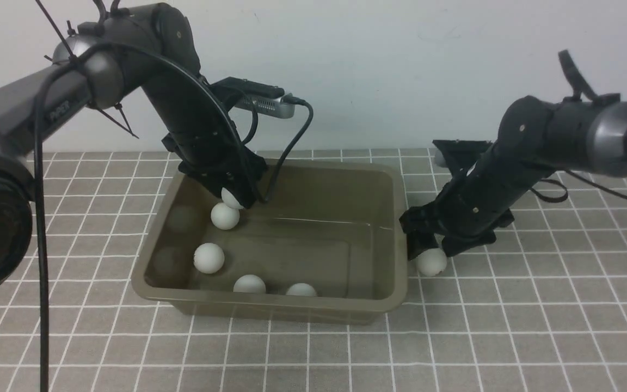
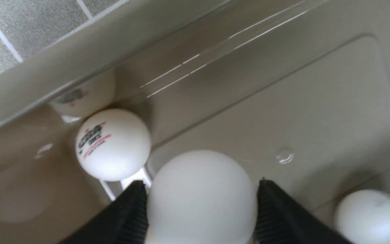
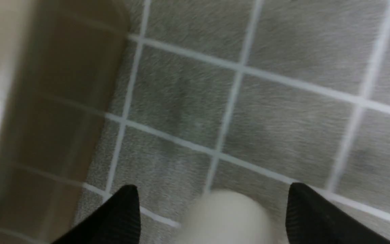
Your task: Put the table tennis balls into the box on the grey coffee tablecloth.
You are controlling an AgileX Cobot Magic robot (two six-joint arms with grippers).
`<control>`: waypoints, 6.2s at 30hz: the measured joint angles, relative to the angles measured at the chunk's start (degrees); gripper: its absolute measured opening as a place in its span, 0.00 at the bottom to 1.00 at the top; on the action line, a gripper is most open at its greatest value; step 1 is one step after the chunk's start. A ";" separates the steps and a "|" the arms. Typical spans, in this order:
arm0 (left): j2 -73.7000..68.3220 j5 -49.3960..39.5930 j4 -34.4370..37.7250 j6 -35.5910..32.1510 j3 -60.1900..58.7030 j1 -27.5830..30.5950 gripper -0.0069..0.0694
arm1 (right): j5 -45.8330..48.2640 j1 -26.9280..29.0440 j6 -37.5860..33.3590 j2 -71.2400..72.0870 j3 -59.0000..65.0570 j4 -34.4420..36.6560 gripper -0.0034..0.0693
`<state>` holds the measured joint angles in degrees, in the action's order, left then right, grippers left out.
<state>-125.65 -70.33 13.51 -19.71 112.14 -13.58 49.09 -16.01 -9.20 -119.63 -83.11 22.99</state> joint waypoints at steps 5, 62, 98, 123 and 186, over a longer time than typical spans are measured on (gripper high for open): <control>1.53 0.00 -2.83 3.97 0.00 0.00 0.72 | 0.39 -0.17 0.61 -0.70 -0.12 -1.49 0.54; 67.02 14.53 13.10 -1.44 -42.28 12.03 0.08 | -33.78 -10.14 29.62 92.72 45.91 -40.86 0.03; 112.86 19.50 18.69 -2.83 -78.91 12.03 0.08 | -48.05 -10.14 31.12 108.23 62.68 -40.31 0.03; 126.28 48.19 -7.84 13.18 -113.45 12.03 0.08 | -47.66 -10.14 31.12 108.28 62.68 -40.31 0.03; 126.28 48.35 -7.89 13.22 -113.51 12.03 0.08 | -26.33 14.31 9.20 120.31 84.09 -22.99 0.03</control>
<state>0.63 -21.99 5.62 -6.48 -1.36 -1.56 22.76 -1.70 0.00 0.68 0.97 0.00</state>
